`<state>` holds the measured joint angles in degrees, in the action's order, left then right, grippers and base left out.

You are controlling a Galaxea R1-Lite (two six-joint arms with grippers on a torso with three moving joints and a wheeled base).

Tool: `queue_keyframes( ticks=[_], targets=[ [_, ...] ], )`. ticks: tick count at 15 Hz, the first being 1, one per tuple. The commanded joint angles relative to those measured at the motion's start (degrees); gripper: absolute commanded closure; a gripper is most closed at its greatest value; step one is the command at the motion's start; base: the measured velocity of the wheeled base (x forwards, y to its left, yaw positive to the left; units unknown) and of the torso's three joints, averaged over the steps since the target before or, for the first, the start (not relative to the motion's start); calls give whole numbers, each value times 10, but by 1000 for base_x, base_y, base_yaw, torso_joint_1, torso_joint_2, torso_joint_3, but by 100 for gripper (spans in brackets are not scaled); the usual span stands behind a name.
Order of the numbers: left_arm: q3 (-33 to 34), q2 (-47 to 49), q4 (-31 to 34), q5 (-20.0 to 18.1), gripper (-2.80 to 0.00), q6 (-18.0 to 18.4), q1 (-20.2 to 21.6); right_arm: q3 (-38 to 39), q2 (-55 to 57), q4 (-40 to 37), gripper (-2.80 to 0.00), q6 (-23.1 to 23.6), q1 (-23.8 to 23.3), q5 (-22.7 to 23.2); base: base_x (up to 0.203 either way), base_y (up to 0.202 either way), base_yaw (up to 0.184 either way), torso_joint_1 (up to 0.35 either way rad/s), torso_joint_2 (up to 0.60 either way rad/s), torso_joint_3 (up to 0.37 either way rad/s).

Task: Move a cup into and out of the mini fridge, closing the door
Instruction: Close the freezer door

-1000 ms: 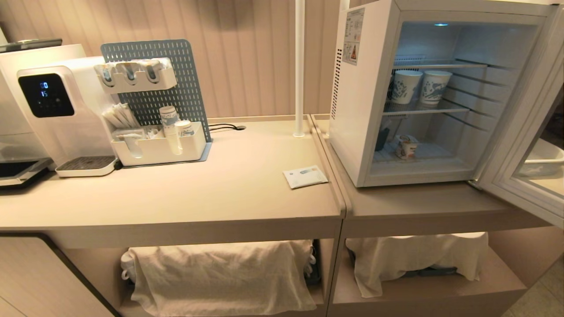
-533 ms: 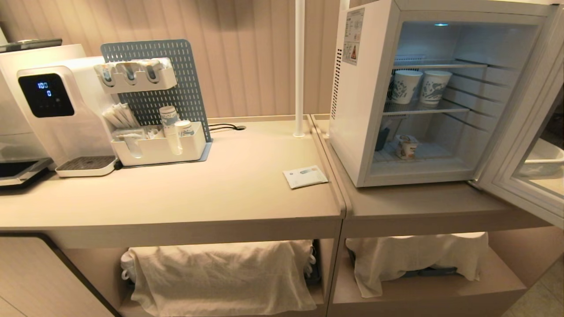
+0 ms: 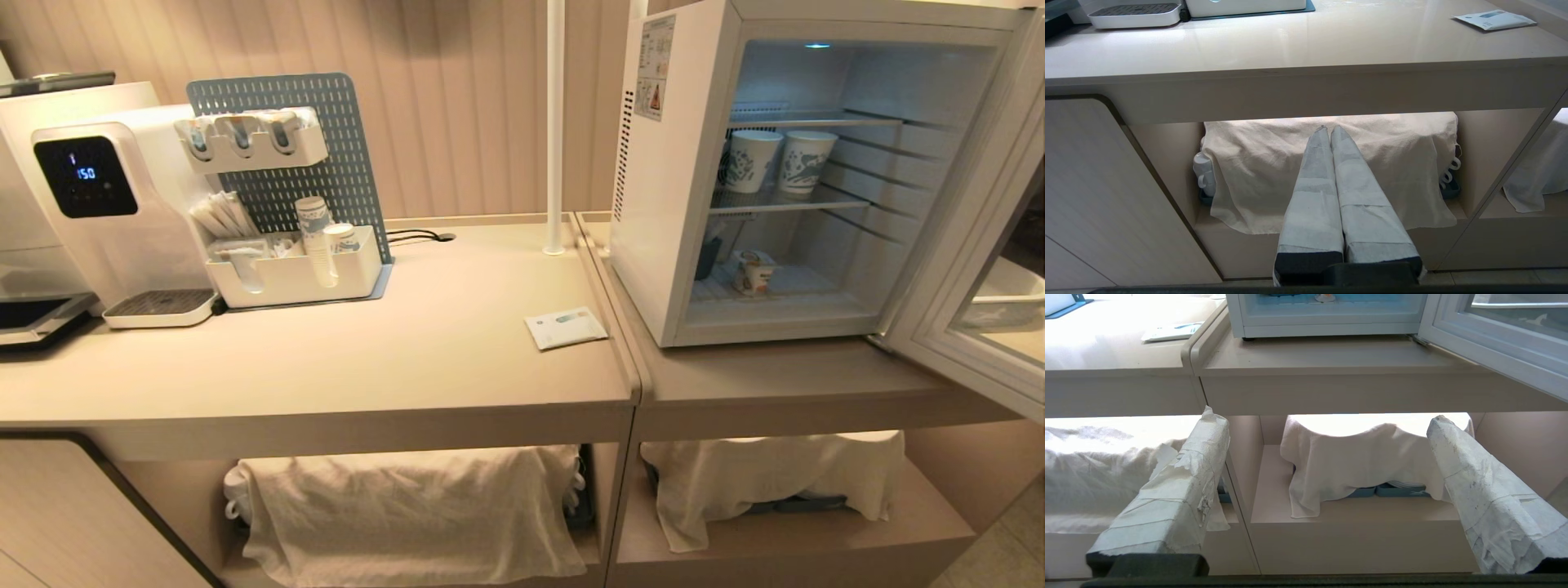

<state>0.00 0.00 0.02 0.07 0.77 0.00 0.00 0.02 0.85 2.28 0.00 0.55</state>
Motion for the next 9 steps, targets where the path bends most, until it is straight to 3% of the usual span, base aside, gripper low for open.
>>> queue_keyframes(
  ticks=[1, 9],
  targets=[
    [0, 0, 0, 0, 0, 0, 0, 5, 0, 0, -280, 0, 0, 0, 0, 0, 0, 0, 0, 0],
    [0, 0, 0, 0, 0, 0, 0, 5, 0, 0, -280, -3, 0, 0, 0, 0, 0, 0, 0, 0]
  ],
)
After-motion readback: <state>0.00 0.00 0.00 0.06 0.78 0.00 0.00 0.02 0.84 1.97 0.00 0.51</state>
